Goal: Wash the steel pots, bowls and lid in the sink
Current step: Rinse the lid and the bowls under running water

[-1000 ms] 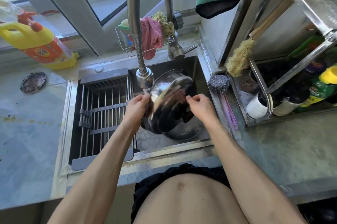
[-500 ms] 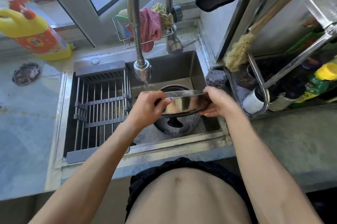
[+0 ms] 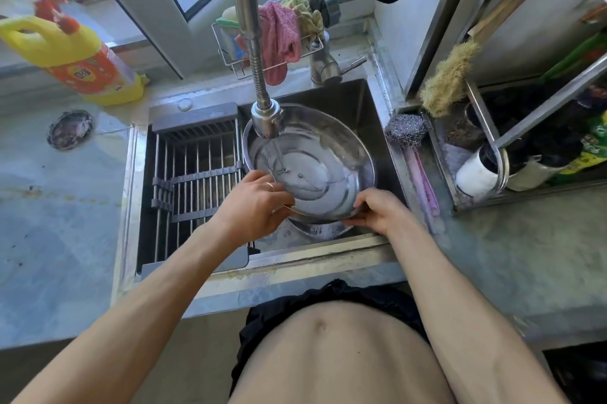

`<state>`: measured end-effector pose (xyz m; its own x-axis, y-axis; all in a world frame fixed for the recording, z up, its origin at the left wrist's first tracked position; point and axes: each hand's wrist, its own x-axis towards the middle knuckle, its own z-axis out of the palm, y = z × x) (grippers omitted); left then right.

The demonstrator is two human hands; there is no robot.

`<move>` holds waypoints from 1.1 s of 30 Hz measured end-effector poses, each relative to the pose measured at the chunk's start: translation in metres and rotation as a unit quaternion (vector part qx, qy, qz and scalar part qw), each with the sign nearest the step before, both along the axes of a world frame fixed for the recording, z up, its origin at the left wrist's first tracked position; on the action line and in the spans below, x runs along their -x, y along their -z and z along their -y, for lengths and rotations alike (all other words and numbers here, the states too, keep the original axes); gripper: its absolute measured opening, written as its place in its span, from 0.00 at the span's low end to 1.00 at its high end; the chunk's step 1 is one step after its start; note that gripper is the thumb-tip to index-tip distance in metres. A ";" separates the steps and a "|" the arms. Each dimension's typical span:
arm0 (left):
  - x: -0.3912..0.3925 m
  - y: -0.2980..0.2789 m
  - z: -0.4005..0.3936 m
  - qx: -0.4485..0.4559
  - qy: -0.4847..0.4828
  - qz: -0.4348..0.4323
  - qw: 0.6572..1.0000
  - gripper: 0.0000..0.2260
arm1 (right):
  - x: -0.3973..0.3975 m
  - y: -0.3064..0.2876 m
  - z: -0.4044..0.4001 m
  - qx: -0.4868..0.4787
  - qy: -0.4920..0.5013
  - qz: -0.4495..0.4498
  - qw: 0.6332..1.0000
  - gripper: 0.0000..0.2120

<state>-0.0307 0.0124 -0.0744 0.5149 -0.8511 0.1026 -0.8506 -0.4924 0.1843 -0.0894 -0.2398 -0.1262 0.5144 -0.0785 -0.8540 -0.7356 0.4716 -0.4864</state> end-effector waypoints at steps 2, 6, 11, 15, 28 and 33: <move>-0.002 0.007 -0.004 -0.032 0.002 -0.001 0.999 0.08 | -0.002 0.002 -0.006 0.012 0.036 0.008 0.999 0.13; -0.001 0.021 -0.012 -0.113 -0.042 0.003 0.993 0.04 | -0.011 0.007 -0.019 0.056 0.109 0.037 0.992 0.15; 0.003 0.040 -0.005 -0.265 -0.157 0.005 0.951 0.17 | -0.016 0.007 -0.026 0.252 0.082 0.110 0.958 0.21; 0.014 0.048 0.015 -0.333 -0.215 -0.057 0.916 0.29 | -0.016 -0.005 -0.035 0.296 0.085 0.159 0.938 0.23; 0.005 0.040 0.008 -0.304 -0.192 -0.043 0.932 0.22 | -0.014 -0.003 -0.049 0.263 0.139 0.152 0.943 0.27; 0.020 0.036 0.032 -0.249 -0.135 -0.134 0.949 0.22 | -0.015 -0.002 -0.044 0.257 0.168 0.147 0.940 0.25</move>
<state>-0.0508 -0.0200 -0.1101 0.6719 -0.5925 -0.4444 -0.6363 -0.7688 0.0631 -0.0740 -0.1960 -0.1240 0.5942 -0.6426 -0.4837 -0.3854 0.3003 -0.8725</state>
